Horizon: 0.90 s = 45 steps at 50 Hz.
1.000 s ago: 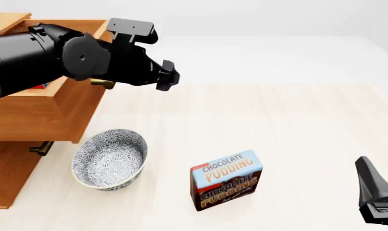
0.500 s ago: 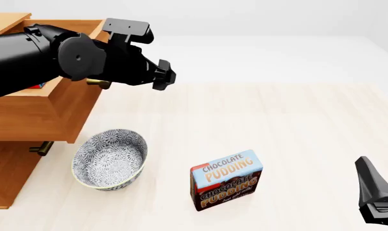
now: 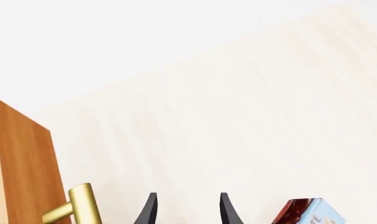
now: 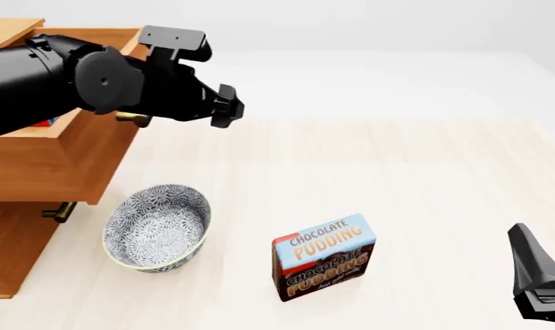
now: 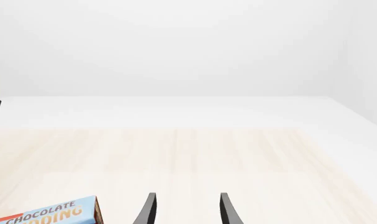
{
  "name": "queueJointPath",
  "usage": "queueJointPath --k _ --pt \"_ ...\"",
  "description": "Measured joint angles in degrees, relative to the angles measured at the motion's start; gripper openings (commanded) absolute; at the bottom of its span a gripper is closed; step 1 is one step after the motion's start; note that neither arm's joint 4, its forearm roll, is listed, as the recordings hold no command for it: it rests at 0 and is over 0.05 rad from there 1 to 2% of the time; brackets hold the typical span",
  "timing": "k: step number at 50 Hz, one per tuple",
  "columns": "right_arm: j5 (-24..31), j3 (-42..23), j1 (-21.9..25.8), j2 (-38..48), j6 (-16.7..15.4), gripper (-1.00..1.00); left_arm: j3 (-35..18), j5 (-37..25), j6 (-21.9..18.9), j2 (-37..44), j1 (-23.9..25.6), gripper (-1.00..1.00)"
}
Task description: Put the butter at the back in the top drawer of the cabinet and close it.
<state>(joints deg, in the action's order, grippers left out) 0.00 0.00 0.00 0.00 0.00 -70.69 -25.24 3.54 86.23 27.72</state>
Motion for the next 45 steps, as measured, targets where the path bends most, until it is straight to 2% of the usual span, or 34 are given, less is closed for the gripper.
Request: queueJointPath --k 45 --pt "0.0 0.0 0.0 0.0 0.0 1.00 2.8 0.7 0.0 -2.3 -5.7 1.00"
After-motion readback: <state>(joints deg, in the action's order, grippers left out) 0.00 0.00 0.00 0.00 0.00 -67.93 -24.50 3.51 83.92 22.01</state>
